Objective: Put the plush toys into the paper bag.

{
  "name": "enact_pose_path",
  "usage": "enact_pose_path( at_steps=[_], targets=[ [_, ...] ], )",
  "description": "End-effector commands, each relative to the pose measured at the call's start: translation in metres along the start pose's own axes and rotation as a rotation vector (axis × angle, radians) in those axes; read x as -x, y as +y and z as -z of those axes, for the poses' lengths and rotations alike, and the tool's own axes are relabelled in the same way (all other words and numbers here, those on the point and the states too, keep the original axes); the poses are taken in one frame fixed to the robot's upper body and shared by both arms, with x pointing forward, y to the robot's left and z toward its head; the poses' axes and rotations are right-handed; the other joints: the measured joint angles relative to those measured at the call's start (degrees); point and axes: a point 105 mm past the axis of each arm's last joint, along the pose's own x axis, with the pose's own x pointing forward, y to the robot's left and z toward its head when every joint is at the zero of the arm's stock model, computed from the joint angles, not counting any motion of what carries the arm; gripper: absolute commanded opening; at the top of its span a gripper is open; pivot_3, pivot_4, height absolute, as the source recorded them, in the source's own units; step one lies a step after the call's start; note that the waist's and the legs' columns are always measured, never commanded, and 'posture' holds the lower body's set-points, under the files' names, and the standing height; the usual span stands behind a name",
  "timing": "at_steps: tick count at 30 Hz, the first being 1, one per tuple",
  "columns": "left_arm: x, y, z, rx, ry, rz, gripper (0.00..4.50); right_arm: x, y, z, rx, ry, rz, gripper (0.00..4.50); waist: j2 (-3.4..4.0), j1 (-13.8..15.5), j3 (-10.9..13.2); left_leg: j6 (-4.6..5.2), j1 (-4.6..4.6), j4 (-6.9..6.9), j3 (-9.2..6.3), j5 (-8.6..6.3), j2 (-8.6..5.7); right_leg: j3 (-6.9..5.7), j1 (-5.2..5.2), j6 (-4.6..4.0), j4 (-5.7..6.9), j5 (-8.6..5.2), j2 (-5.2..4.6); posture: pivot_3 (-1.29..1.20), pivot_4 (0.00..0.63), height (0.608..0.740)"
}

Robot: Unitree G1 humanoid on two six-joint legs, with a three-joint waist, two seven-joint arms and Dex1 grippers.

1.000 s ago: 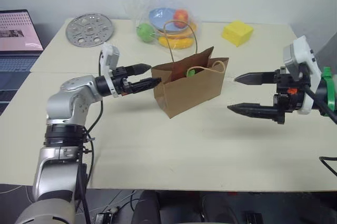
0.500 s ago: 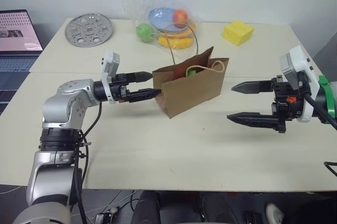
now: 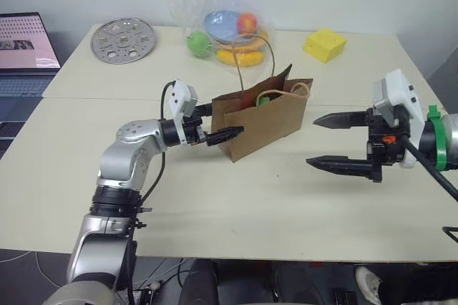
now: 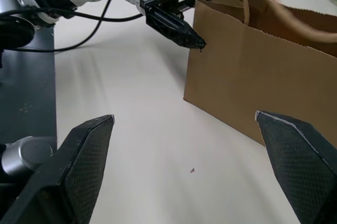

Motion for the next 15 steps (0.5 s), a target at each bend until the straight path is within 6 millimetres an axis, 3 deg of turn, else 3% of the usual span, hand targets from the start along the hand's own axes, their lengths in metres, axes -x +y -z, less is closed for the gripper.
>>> enact_pose_path(
  at_steps=[1, 14, 15],
  targets=[
    [-0.0011, 0.0031, -0.0176, -0.065, -0.056, -0.014, 4.08, 0.0041, 0.0012, -0.0059, 0.063, -0.010, 0.030, 4.50, 0.00, -0.02, 0.00, 0.00, 0.00, 0.00, 0.00, 0.00, 0.00, 0.00, 0.00, 0.00, 0.00, 0.00, 0.00, 0.00, 0.150, 0.740],
    [-0.0063, 0.0053, -0.0118, -0.075, -0.063, -0.013, 0.08, 0.0021, -0.0019, 0.0019, 0.087, 0.002, 0.076, 4.50, -0.01, 0.08, 0.00, 0.00, 0.00, 0.01, 0.00, 0.00, -0.01, 0.00, 0.01, 0.00, 0.01, 0.00, 0.00, 0.00, 0.150, 0.740],
    [-0.0071, 0.0059, -0.0111, -0.073, -0.064, -0.013, 0.01, 0.0020, -0.0026, 0.0031, 0.095, 0.002, 0.087, 4.50, -0.01, 0.08, 0.00, 0.00, 0.00, 0.01, -0.01, 0.00, -0.01, -0.01, 0.01, 0.00, 0.01, 0.00, 0.00, 0.00, 0.150, 0.740]
  ],
)
